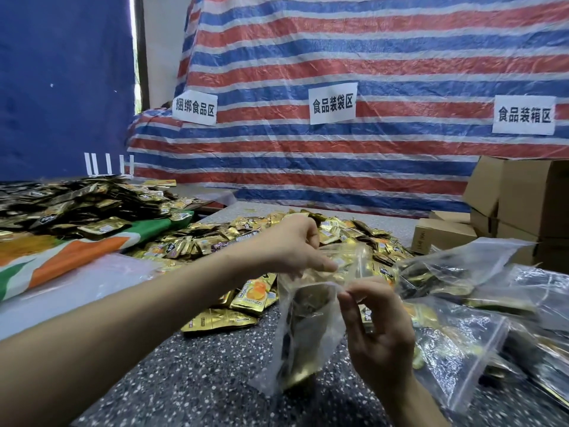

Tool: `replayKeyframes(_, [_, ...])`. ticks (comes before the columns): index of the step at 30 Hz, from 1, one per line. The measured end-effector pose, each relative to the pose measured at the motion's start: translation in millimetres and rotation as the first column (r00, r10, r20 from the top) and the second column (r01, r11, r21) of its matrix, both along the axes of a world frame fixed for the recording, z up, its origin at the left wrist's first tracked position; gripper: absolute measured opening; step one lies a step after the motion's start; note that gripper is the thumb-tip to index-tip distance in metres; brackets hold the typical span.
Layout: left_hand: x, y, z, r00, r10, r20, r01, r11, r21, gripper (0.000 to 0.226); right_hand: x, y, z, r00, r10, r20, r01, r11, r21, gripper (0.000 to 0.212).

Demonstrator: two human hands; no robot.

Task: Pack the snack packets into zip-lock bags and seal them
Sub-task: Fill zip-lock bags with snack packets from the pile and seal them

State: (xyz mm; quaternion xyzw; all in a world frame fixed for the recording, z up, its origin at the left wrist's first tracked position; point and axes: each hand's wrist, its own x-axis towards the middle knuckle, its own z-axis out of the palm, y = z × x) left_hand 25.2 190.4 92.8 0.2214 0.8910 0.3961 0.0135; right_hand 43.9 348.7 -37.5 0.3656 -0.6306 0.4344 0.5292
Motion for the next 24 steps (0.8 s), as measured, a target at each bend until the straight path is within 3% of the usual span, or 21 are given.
replayKeyframes(6, [-3.9, -28.7, 30.2, 0.982, -0.138, 0.128, 0.087, 0.935, 0.344, 0.032, -1.9, 3.9, -0.2, 1.000, -0.003, -0.026, 0.000, 0.995, -0.098, 0.007])
replayKeyframes(10, [-18.0, -55.6, 29.3, 0.979, -0.192, 0.068, 0.148, 0.899, 0.412, 0.048, -1.9, 7.5, 0.8, 0.998, -0.051, -0.049, 0.046, 0.994, -0.098, 0.013])
replayKeyframes(12, [-35.2, -72.2, 15.0, 0.994, -0.093, 0.053, 0.063, 0.911, 0.408, 0.036, -1.6, 8.8, 2.5, 0.995, -0.089, -0.056, 0.084, 0.993, -0.084, 0.012])
replayKeyframes(14, [-54.8, -91.7, -9.6, 0.994, 0.101, -0.053, -0.088, 0.976, 0.200, 0.018, -1.6, 9.8, 3.6, 0.992, -0.117, -0.048, 0.114, 0.991, -0.066, 0.010])
replayKeyframes(16, [-72.7, -109.8, -42.8, 0.975, 0.193, -0.109, -0.202, 0.977, -0.075, 0.036, -0.7, 9.7, 4.6, 0.993, -0.115, -0.027, 0.113, 0.992, -0.053, 0.010])
replayKeyframes(18, [-84.5, -124.5, -77.4, 0.971, 0.233, -0.050, -0.238, 0.939, -0.249, 0.053, 0.3, 8.5, 4.6, 0.995, -0.104, -0.009, 0.104, 0.994, -0.037, 0.010])
replayKeyframes(21, [-94.6, -136.5, -115.6, 0.962, 0.266, 0.059, -0.219, 0.884, -0.414, 0.078, 0.5, 6.6, 3.7, 0.995, -0.092, 0.030, 0.092, 0.996, -0.009, 0.012])
replayKeyframes(24, [-105.0, -142.0, -133.5, 0.951, 0.310, 0.025, -0.261, 0.840, -0.476, 0.086, -0.6, 5.7, 3.6, 0.994, -0.106, 0.039, 0.105, 0.994, 0.044, 0.015])
